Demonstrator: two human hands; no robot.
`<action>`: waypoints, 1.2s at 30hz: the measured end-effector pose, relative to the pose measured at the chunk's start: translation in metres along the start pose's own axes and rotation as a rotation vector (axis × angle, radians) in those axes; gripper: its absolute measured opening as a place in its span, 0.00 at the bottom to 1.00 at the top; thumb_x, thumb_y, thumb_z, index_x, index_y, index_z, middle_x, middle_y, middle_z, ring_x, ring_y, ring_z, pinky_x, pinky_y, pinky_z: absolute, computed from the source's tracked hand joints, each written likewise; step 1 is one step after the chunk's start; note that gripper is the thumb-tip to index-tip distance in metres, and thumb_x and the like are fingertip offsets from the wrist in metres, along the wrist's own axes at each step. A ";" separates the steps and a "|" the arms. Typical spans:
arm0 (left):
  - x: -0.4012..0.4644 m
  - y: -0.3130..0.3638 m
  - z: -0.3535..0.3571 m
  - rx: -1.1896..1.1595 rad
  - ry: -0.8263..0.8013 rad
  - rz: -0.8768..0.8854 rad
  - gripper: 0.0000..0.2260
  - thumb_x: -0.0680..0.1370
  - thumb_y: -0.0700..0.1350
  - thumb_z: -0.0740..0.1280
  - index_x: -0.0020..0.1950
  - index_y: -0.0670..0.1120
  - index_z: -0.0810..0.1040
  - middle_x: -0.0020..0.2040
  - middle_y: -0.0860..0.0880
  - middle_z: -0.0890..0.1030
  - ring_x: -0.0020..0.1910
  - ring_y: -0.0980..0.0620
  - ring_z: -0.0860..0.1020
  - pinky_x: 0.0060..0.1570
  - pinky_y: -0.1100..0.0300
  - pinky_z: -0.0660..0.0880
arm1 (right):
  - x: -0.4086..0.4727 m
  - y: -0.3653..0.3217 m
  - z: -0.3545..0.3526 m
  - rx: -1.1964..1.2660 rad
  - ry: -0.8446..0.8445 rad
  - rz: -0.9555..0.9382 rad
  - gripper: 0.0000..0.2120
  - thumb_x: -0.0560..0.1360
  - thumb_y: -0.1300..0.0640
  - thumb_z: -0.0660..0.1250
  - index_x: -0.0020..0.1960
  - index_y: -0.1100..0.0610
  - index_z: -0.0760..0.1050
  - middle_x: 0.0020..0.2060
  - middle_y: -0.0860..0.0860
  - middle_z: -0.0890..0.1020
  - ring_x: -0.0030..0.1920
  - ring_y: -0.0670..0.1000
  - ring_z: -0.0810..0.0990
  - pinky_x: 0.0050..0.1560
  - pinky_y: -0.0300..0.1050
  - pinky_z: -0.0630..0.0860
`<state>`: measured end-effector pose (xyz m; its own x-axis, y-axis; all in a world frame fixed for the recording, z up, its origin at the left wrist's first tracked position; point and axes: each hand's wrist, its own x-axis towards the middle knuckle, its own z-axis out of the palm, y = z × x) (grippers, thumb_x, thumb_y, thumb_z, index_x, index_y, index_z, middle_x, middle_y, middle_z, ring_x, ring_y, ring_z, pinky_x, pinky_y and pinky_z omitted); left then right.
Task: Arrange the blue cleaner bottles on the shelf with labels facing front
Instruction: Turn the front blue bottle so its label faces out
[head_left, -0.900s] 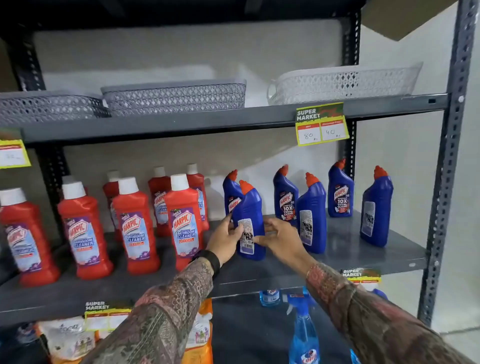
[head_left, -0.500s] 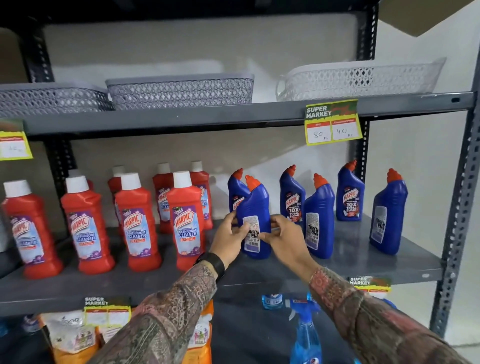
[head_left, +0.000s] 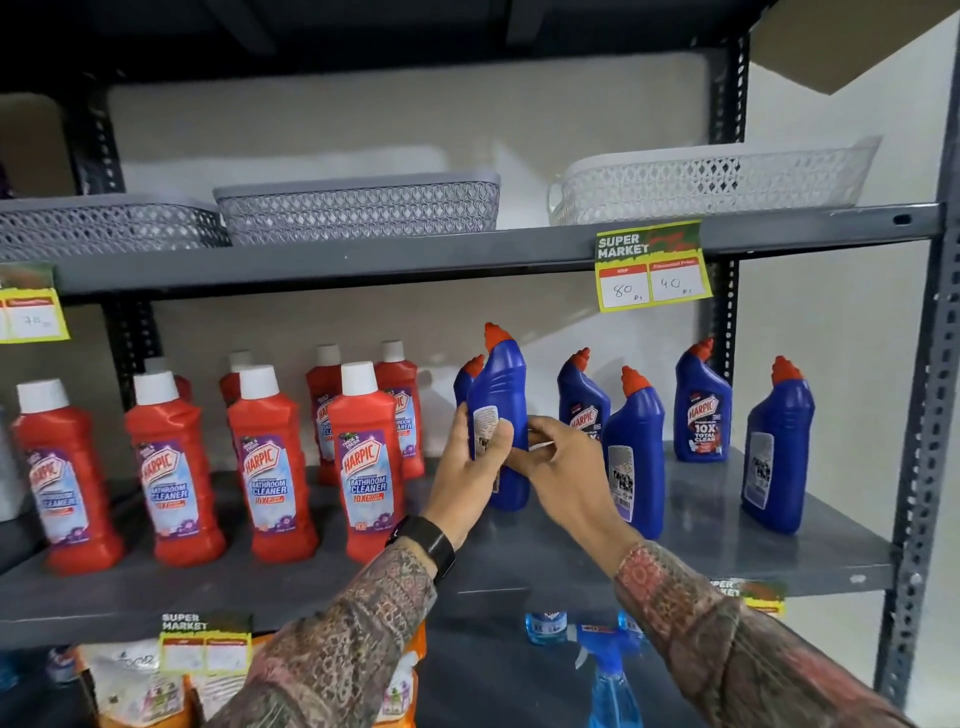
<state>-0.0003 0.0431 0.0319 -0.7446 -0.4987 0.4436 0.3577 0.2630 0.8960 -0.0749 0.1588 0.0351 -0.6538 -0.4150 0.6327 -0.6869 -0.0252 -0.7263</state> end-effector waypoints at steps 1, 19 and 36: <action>0.000 0.001 0.001 -0.006 -0.008 -0.010 0.32 0.79 0.59 0.68 0.80 0.56 0.62 0.68 0.53 0.80 0.64 0.56 0.81 0.66 0.53 0.78 | 0.000 -0.001 0.000 -0.005 -0.018 -0.025 0.13 0.72 0.51 0.76 0.56 0.49 0.85 0.43 0.47 0.87 0.40 0.48 0.86 0.46 0.52 0.85; -0.004 0.009 0.010 -0.387 0.038 -0.233 0.26 0.82 0.61 0.56 0.67 0.43 0.79 0.52 0.40 0.87 0.48 0.42 0.86 0.46 0.49 0.84 | 0.002 0.010 -0.006 0.548 -0.336 0.385 0.22 0.81 0.52 0.69 0.74 0.52 0.73 0.61 0.59 0.85 0.58 0.60 0.87 0.57 0.65 0.83; 0.000 0.025 -0.023 0.058 -0.056 -0.041 0.13 0.83 0.48 0.65 0.66 0.47 0.79 0.55 0.48 0.87 0.51 0.53 0.87 0.45 0.62 0.83 | 0.011 0.007 0.000 0.574 -0.091 0.367 0.26 0.71 0.60 0.80 0.64 0.61 0.72 0.55 0.59 0.86 0.50 0.56 0.89 0.47 0.50 0.87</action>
<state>0.0210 0.0308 0.0546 -0.7891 -0.4634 0.4033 0.2941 0.2914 0.9103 -0.0864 0.1547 0.0371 -0.7655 -0.5632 0.3112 -0.1323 -0.3355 -0.9327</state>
